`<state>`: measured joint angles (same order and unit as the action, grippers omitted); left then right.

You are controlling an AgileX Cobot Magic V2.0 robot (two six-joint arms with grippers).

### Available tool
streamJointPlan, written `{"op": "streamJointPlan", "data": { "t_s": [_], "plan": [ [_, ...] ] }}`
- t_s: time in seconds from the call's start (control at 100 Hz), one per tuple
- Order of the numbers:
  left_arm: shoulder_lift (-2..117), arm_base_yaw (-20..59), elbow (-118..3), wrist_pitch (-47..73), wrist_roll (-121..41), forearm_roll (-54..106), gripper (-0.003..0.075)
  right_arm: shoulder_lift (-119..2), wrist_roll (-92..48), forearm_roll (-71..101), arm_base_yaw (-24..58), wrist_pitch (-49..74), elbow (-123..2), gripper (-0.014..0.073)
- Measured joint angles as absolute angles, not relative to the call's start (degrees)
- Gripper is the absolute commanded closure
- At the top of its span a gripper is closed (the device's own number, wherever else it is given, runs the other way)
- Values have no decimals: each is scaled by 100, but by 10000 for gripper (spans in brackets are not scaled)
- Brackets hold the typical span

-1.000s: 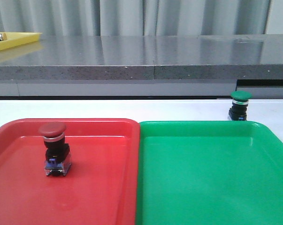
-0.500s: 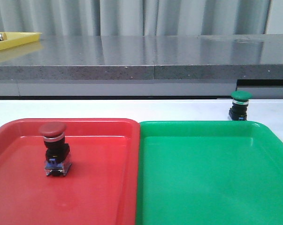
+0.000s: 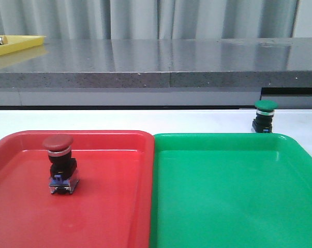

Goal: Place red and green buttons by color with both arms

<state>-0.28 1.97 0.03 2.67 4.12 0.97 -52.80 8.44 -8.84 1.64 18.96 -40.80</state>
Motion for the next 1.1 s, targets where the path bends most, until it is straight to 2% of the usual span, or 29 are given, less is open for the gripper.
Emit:
{"op": "streamJointPlan", "data": {
  "t_s": [0.28,0.38,0.47,0.62,0.69,1.1],
  "plan": [
    [-28,197,3,267,412,97,741,-6632,844,-477,439,2747,-5101,653],
    [-28,197,3,267,412,97,741,-7065,844,-473,637,3010,-5479,592],
    [-28,197,3,267,412,97,741,-7479,844,-473,862,3248,-5858,447],
    [-28,197,3,267,412,97,741,-8213,844,-473,1230,3655,-6478,76],
    [-28,197,3,267,412,97,741,-8540,916,-473,1327,3841,-6739,-20],
    [-28,197,3,267,412,97,741,-10077,2086,-880,1351,4627,-8004,-1]
  ]
}}
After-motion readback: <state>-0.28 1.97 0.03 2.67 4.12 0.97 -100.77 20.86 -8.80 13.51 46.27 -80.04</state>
